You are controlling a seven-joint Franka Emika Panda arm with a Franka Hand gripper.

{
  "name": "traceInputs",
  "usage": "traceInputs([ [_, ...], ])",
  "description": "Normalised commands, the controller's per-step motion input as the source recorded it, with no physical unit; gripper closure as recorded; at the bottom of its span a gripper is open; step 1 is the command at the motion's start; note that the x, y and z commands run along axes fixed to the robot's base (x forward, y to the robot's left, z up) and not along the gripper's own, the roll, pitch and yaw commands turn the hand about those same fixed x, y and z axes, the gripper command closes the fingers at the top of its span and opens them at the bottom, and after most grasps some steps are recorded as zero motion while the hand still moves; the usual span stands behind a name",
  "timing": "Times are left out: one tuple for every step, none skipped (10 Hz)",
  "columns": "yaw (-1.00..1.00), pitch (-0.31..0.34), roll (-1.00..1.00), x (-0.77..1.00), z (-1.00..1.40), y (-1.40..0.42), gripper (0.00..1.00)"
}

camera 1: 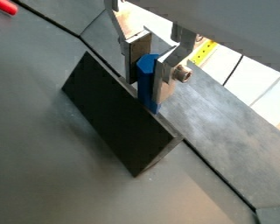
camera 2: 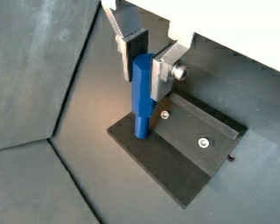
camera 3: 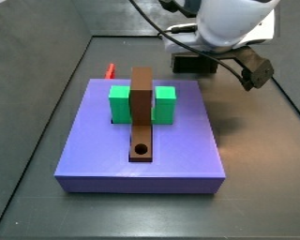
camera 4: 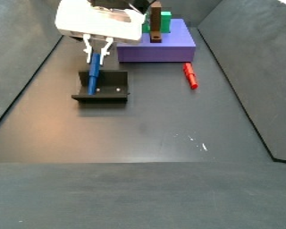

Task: Pick up the blue object. Move up. Place the blue object on the fixture. Regrasp the blue object. Move to above the board. Insert the blue object.
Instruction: Regrasp the blue object, then move to above the board.

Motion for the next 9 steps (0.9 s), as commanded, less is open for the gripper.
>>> traceInputs([
  [0.0,0.0,0.0,0.0,0.0,0.0,1.0],
  [0.0,0.0,0.0,0.0,0.0,0.0,1.0],
  [0.0,0.0,0.0,0.0,0.0,0.0,1.0],
  [0.0,0.0,0.0,0.0,0.0,0.0,1.0],
  [0.0,0.0,0.0,0.0,1.4,0.0,1.0],
  [0.0,-0.007,-0.01,-0.01,1.4,-0.01,1.0],
  [-0.01,-0.028,-0.05,-0.05,1.4,-0.01,1.0],
  [-0.01,-0.04,-0.02,-0.05,1.4,0.0,1.0],
  [-0.02,0.004,-0.02,-0.03,1.4,-0.01,1.0],
])
